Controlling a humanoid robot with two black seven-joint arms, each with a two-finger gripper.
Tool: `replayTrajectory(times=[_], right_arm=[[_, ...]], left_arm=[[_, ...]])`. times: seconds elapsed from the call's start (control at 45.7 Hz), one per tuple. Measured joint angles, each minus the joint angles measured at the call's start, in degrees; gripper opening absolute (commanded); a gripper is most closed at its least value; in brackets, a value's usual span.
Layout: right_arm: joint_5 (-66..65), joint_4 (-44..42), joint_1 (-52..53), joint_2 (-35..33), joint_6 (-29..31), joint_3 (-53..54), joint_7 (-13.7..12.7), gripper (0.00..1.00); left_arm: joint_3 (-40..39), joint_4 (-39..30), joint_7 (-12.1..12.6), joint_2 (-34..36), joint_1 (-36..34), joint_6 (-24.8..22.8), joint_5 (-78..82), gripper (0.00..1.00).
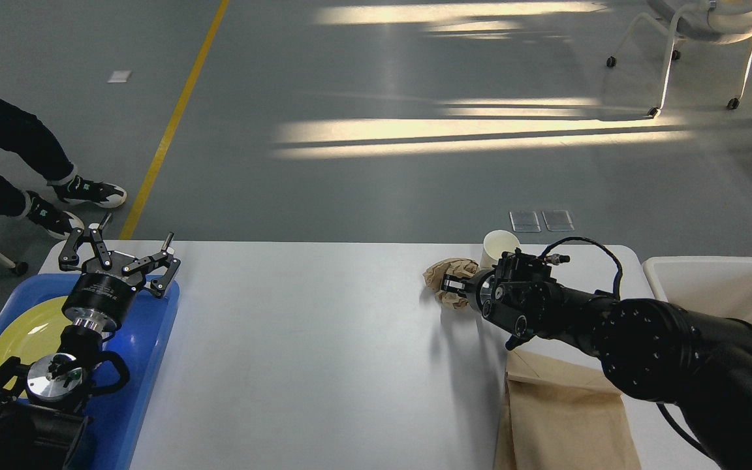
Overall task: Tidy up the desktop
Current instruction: 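Grasp the crumpled brown napkin with the right gripper, then carry the napkin over and drop it into the white bin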
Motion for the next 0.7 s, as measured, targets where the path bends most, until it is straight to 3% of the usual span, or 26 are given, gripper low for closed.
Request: replayTrajectory(times=[0.153,0.328,0.701], right_arm=[[-0.14,0.51,0.11,0.1,-0.15,0.53,0.0,0.0],[-0.22,4.13,1.53,0.05,-0.03,0.29,0.01,0.0],[-0.49,27.02,18.4,-9.59,0.29,1.12,0.57,0.0]], left_arm=[[0.0,0.0,0.0,0.0,0.0,0.0,0.0,0.96],[0.0,0.0,0.0,0.0,0.0,0.0,0.0,0.96],[0.0,0.0,-0.01,0.0,0.0,0.0,-0.05,0.96]])
